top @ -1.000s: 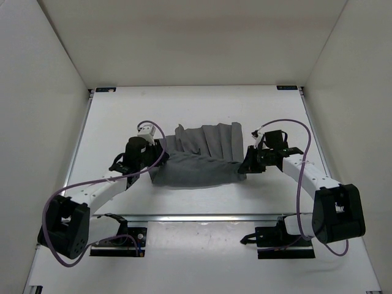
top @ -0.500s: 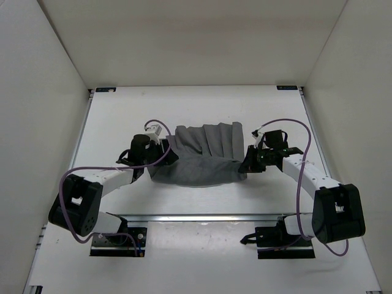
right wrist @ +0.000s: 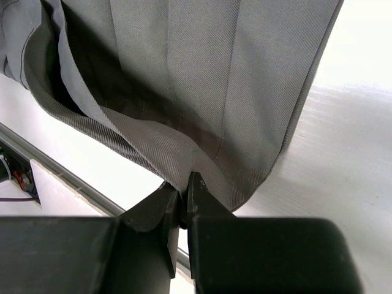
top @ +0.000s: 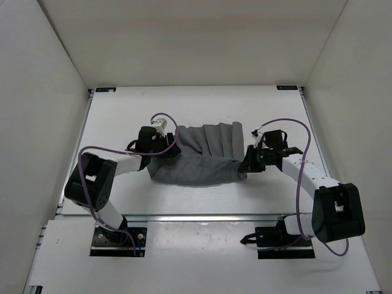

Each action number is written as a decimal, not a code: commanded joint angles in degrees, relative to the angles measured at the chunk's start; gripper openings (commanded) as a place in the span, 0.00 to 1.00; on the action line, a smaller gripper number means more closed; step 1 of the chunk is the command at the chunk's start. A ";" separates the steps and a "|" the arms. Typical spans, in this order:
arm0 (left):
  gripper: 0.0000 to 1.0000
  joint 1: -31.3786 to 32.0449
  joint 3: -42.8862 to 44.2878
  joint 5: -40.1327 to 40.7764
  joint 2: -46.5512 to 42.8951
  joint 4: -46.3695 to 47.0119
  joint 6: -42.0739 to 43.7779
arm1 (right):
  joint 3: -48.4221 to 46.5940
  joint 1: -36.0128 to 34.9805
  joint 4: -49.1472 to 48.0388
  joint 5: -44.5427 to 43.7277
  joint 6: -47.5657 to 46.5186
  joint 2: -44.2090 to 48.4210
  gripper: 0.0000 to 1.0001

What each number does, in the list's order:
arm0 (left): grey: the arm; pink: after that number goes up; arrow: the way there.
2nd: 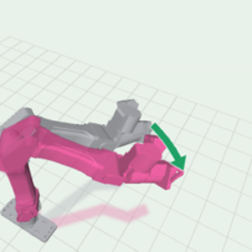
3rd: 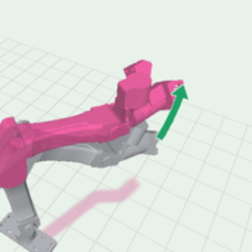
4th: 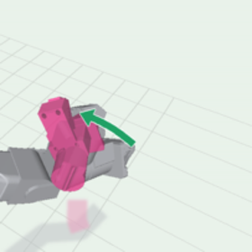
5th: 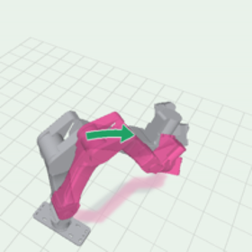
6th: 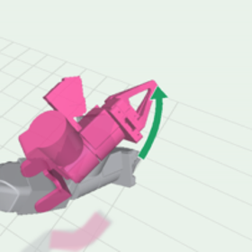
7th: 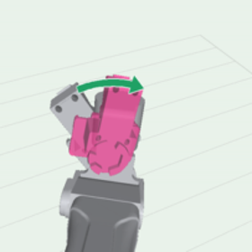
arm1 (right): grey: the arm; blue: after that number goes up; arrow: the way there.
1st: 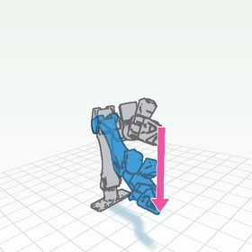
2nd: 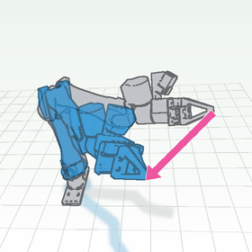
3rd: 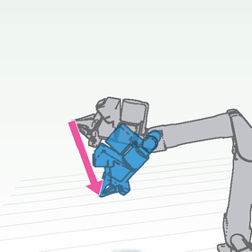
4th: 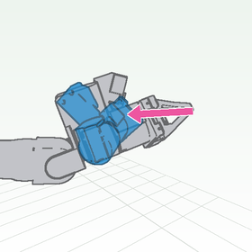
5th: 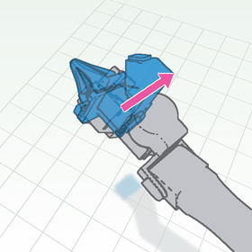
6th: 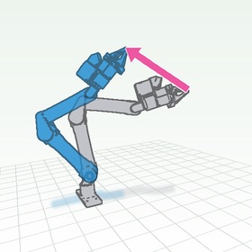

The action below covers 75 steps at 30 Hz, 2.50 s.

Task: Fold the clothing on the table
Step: Flatten the skirt out

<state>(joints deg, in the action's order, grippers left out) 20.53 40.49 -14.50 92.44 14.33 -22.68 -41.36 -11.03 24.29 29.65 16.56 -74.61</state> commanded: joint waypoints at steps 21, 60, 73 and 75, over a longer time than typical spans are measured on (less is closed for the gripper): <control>0.68 -0.59 5.13 4.31 4.32 -0.71 3.34 | 0.14 0.13 -3.20 1.29 -0.56 -1.86 0.00; 0.00 2.84 5.21 -9.31 7.84 -0.53 3.34 | 0.67 1.01 -3.81 3.05 -0.82 -1.77 0.00; 0.00 0.12 4.08 -1.25 -15.32 -5.71 0.62 | -1.61 1.97 -4.17 7.87 -3.81 6.47 0.00; 0.00 -0.84 2.15 1.66 -21.74 -6.15 -1.05 | -2.93 3.81 -3.99 10.06 -5.30 9.37 0.00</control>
<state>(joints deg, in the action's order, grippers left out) 20.97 43.97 -17.56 81.06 8.45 -22.15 -40.75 -9.34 22.76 35.09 14.11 -70.76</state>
